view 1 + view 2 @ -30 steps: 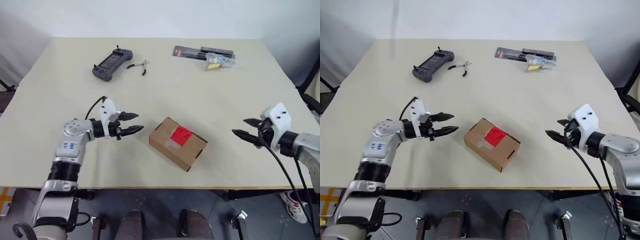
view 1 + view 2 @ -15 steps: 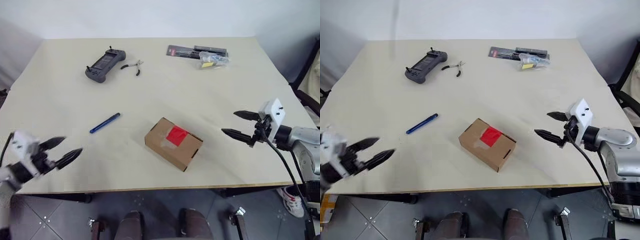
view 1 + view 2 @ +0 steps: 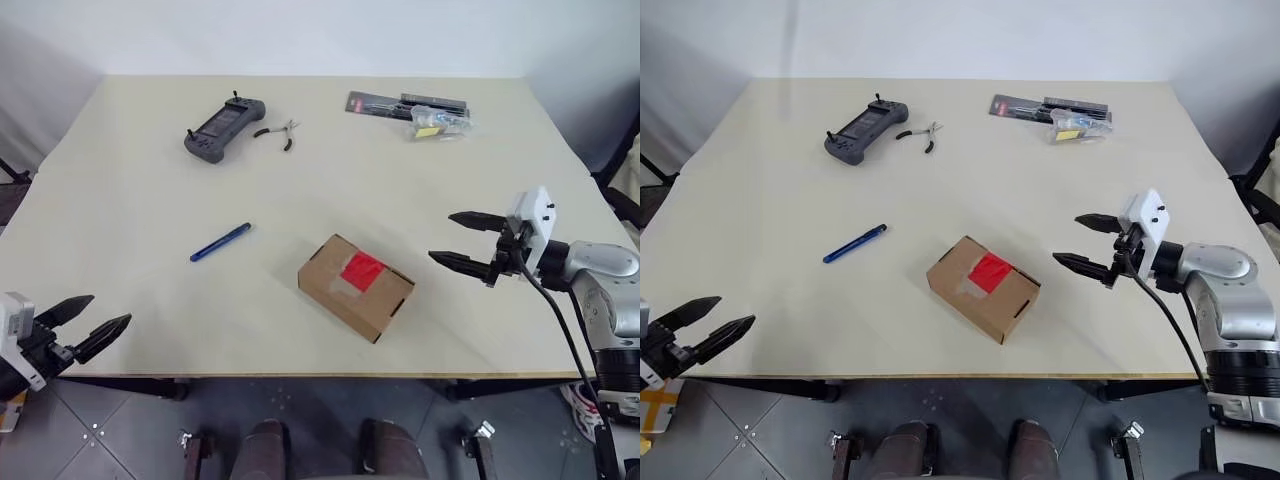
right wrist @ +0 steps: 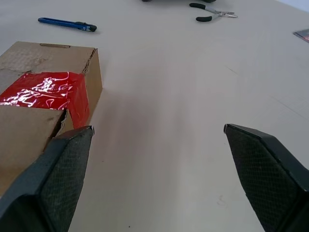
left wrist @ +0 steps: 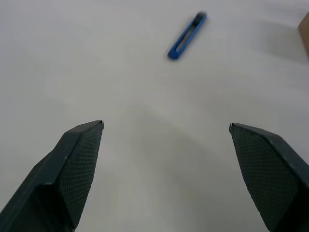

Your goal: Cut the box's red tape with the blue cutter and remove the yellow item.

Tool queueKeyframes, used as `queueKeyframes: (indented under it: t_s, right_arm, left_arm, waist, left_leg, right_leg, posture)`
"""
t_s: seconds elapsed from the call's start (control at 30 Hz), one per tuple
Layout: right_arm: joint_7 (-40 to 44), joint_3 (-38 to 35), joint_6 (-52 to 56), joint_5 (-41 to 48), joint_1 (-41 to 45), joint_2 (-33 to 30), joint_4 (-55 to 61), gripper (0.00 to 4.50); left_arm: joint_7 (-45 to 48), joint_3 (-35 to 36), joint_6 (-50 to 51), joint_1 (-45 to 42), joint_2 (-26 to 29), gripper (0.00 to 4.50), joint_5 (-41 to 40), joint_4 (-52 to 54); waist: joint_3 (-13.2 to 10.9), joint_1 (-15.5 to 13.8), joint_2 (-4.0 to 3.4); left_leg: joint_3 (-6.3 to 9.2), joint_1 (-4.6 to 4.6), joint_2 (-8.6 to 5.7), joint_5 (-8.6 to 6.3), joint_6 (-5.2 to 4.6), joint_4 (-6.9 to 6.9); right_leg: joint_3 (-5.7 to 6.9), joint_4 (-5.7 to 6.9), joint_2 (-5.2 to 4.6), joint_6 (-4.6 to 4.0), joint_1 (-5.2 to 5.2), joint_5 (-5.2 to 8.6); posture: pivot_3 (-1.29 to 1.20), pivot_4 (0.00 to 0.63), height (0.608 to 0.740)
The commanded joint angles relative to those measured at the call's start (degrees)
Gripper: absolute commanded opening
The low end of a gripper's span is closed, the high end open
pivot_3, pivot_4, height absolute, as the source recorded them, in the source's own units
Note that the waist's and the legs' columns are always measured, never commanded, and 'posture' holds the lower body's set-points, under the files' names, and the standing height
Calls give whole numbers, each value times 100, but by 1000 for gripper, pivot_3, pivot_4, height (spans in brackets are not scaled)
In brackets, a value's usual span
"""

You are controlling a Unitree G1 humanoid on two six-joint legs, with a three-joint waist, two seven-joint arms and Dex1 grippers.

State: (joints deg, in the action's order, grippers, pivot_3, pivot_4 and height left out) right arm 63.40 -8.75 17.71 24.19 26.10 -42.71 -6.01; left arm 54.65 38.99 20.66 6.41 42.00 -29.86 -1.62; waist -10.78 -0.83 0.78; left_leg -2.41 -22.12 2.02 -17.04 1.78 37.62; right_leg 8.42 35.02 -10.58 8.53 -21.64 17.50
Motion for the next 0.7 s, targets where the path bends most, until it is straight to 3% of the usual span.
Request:
queueKeyframes:
  t_s: [0.03,0.2,0.43,0.67,0.7]
  right_arm:
    - [-168,-73,1,167,-14,140,452,4500]
    - [-478,-47,156,263,-416,399,1194,4500]
    - [-1017,-262,406,458,-1138,544,2093,4500]
    - [-1355,-542,536,580,-1718,470,2505,4500]
    - [-1372,-557,545,599,-1748,468,2532,4500]
  left_arm:
    - [151,-683,-362,-779,239,4426,308,-654]
    - [395,-1829,-1162,-2452,241,4426,999,-2206]
    - [548,-2887,-1947,-4203,173,4426,1865,-4339]
    - [650,-3560,-2486,-4880,245,4426,2615,-5521]
    - [631,-3649,-2553,-4919,265,4041,2731,-5611]
  waist:
    - [0,-5,0]
    - [1,-41,2]
    - [3,-17,6]
    - [4,14,8]
    - [4,14,8]
  left_leg:
    - [-1,0,0,0,0,1]
    - [-5,1,-1,-1,1,-2]
    - [-10,-4,-1,-1,2,-3]
    - [-12,-3,-1,-1,2,-1]
    - [-12,-2,-1,-1,2,-1]
  right_leg:
    - [0,-1,0,0,0,0]
    - [0,2,1,4,-2,-2]
    - [4,3,3,6,-10,-3]
    - [3,7,2,7,-10,-3]
    - [3,8,2,6,-10,-3]
  posture:
    - [0,150,740]
    - [0,150,740]
    - [0,150,740]
    - [0,150,740]
    - [0,150,740]
